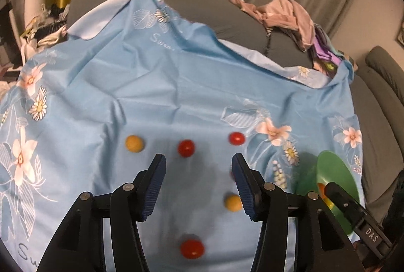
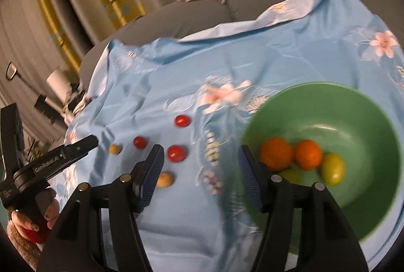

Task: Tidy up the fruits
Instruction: 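Grasp the small yellow fruit with the left gripper while the right grasps the tan round fruit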

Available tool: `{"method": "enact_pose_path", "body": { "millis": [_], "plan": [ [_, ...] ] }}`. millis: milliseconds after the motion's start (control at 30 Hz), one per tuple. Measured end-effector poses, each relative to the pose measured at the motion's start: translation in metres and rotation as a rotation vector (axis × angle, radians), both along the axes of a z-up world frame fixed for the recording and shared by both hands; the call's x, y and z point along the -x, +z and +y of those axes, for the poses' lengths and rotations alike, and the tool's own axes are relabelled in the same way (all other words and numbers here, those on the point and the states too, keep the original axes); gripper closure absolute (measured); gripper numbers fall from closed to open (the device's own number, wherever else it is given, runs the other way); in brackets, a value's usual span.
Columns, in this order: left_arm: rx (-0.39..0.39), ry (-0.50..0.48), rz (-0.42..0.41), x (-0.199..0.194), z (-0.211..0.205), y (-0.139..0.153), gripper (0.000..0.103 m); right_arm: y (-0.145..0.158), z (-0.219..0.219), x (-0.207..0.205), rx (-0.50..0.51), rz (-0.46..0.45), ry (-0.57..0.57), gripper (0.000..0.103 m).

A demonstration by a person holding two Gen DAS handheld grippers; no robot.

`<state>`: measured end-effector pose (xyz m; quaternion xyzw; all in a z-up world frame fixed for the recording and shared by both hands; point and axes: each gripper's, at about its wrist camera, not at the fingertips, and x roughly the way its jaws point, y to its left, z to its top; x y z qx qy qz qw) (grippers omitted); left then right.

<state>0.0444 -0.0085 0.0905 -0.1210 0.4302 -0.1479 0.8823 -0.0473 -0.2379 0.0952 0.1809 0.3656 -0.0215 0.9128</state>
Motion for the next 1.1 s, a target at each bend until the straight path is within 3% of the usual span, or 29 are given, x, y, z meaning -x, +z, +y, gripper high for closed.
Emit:
{"method": "enact_pose_path", "body": {
  "millis": [267, 333, 400, 567, 1000, 1100],
  "plan": [
    [0.065, 0.008, 0.076, -0.018, 0.022, -0.021, 0.050, -0.021, 0.042, -0.024, -0.012, 0.063, 0.140, 0.042],
    [0.034, 0.060, 0.079, -0.021, 0.029, -0.026, 0.050, -0.030, 0.054, -0.031, -0.006, 0.093, 0.172, 0.045],
    [-0.006, 0.089, 0.077, -0.025, 0.031, -0.031, 0.052, -0.040, 0.067, -0.039, 0.014, 0.129, 0.195, 0.056],
    [-0.016, 0.107, 0.117, -0.044, 0.034, -0.050, 0.062, -0.064, 0.085, -0.058, 0.043, 0.214, 0.212, 0.065],
    [-0.055, 0.180, 0.158, -0.073, 0.035, -0.076, 0.066, -0.084, 0.085, -0.074, 0.063, 0.269, 0.194, 0.075],
    [-0.094, 0.200, 0.136, -0.076, 0.033, -0.078, 0.074, -0.086, 0.086, -0.075, 0.064, 0.274, 0.203, 0.075]
  ]
}}
